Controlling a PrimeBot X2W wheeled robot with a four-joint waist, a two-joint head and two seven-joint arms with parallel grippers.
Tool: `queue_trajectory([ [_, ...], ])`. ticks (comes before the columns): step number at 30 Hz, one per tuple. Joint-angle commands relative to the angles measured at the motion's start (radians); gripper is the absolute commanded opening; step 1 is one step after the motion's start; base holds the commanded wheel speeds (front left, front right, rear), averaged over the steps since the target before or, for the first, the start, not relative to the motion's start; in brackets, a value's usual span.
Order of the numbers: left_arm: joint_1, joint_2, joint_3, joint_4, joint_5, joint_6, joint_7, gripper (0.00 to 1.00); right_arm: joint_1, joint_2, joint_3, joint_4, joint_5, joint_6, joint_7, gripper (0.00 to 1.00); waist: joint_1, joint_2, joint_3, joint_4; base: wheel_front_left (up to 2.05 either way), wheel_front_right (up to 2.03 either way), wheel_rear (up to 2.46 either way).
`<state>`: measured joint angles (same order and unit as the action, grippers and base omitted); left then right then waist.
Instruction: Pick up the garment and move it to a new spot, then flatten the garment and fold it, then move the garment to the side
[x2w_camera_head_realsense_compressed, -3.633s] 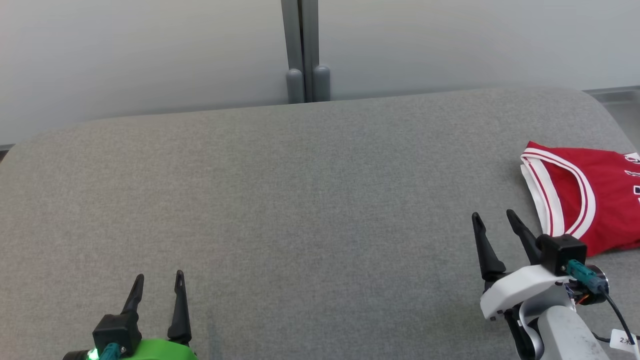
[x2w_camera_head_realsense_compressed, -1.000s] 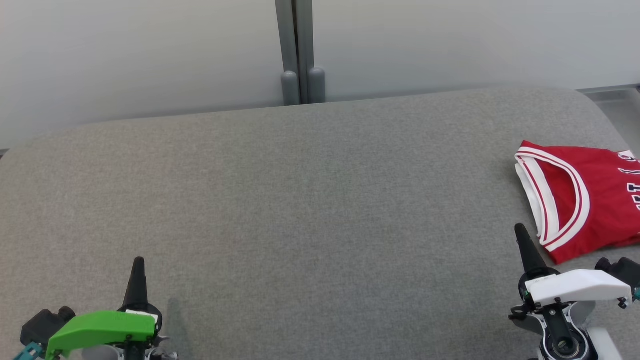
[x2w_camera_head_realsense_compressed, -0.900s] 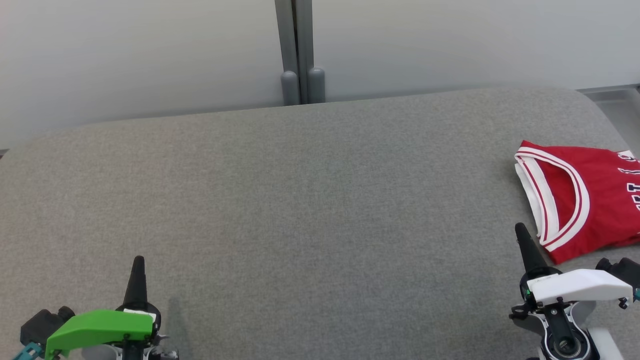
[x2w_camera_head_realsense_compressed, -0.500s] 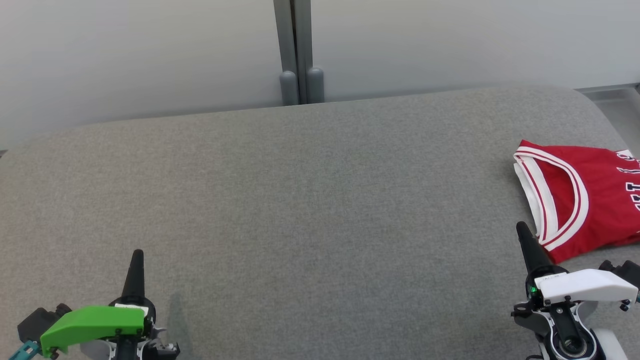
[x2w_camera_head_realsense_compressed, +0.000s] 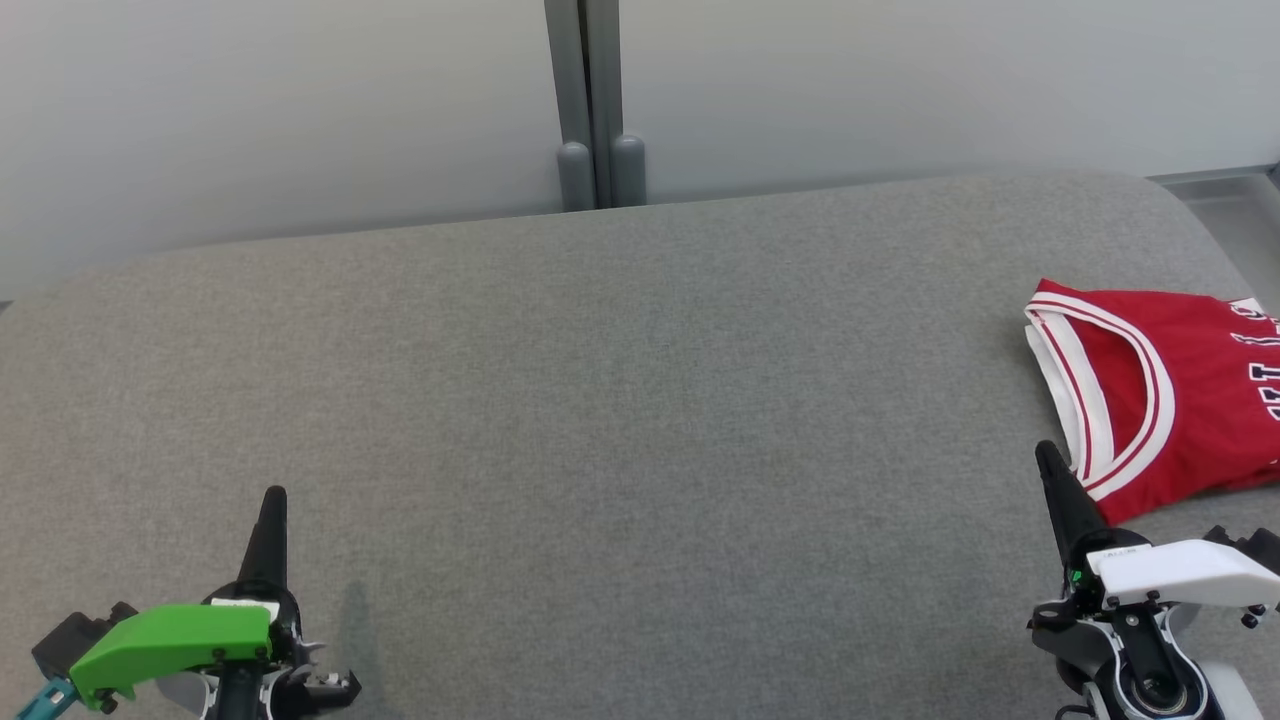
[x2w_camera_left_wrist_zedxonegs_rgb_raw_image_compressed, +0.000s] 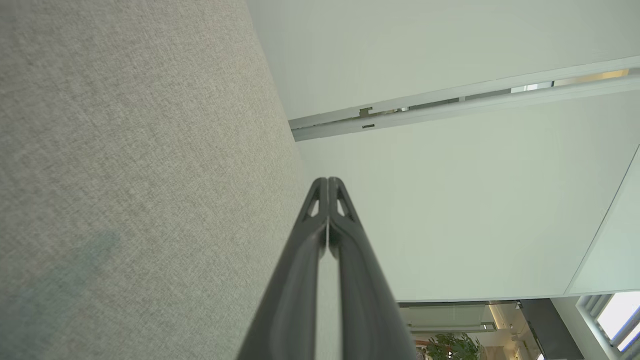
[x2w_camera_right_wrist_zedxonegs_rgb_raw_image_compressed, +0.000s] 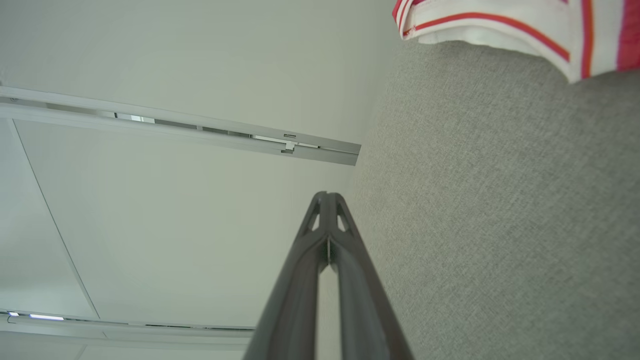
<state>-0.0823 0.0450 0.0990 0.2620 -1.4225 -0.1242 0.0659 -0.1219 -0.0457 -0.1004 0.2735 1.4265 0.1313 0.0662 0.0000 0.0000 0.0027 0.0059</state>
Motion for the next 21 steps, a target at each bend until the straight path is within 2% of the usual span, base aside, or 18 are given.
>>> queue_trajectory([
  [1,-0.019,0.008,0.006,-0.008,-0.018,-0.008,0.007,0.00,0.007,-0.006,-0.004,-0.010,0.020,-0.001,0.007,0.00,0.0000,0.0000,0.000,0.000,0.00,0.00,0.00],
  [21,-0.034,0.008,0.016,-0.017,-0.173,-0.009,0.047,0.00,0.017,-0.007,-0.014,-0.029,0.170,-0.001,0.046,0.00,0.0000,0.0000,0.000,-0.005,0.00,0.00,0.00],
])
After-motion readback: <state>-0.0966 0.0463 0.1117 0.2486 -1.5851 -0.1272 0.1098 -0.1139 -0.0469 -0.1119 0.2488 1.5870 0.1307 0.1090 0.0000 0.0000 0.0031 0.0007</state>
